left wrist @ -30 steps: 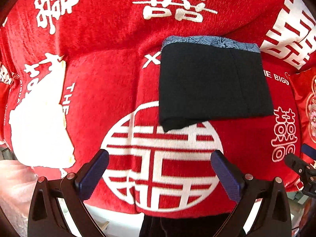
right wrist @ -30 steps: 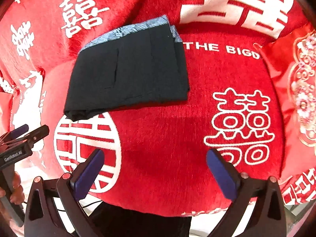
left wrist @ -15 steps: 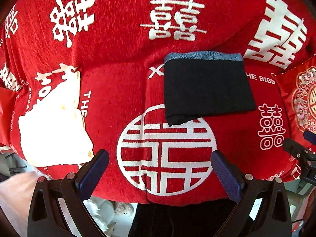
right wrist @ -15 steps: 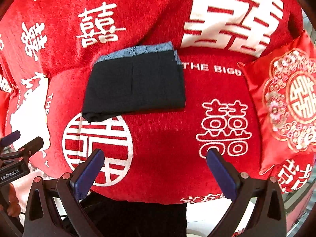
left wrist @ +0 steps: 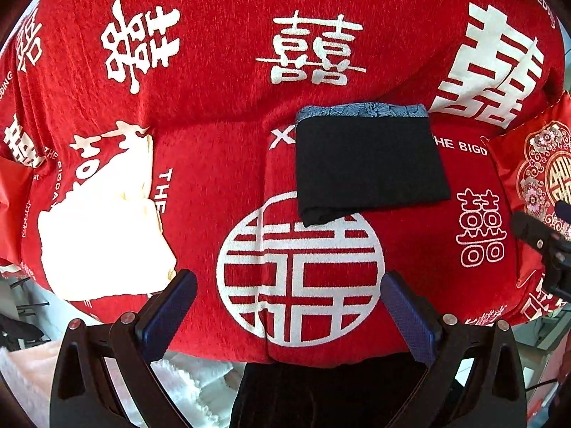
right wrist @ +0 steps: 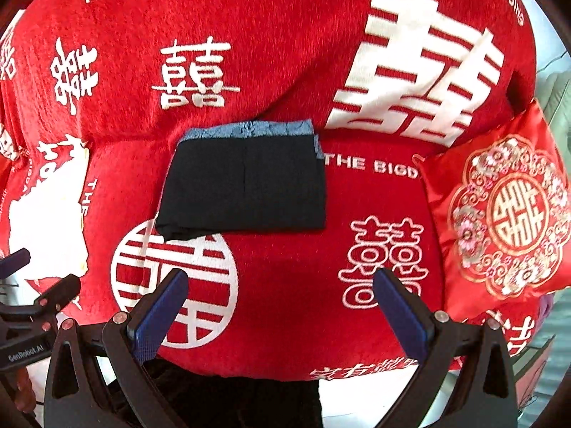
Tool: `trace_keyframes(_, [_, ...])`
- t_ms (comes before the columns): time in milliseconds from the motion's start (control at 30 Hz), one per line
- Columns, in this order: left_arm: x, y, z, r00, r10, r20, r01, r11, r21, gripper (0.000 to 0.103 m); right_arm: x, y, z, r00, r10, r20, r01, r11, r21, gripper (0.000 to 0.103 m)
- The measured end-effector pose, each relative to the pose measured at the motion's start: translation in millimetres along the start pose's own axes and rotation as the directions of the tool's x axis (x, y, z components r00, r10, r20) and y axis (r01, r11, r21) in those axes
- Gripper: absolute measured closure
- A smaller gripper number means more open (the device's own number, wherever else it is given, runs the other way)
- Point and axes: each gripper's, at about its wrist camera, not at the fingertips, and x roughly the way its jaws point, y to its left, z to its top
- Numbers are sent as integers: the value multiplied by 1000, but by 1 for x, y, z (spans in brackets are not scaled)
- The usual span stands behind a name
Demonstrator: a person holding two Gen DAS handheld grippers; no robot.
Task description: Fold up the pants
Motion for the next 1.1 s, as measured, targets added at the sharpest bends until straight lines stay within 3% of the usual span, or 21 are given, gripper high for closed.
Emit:
trace_keyframes(433, [-11,-12,-10,1000,-2,10,2,1000,12,0,-13,2,-1,999,-17,34,17,1000,2,0])
trace_keyframes(1100, [-18,-8,-11,1000,19,18,-19,1000,6,0,-12,4,-8,1000,6,16,-7,1000,11,0])
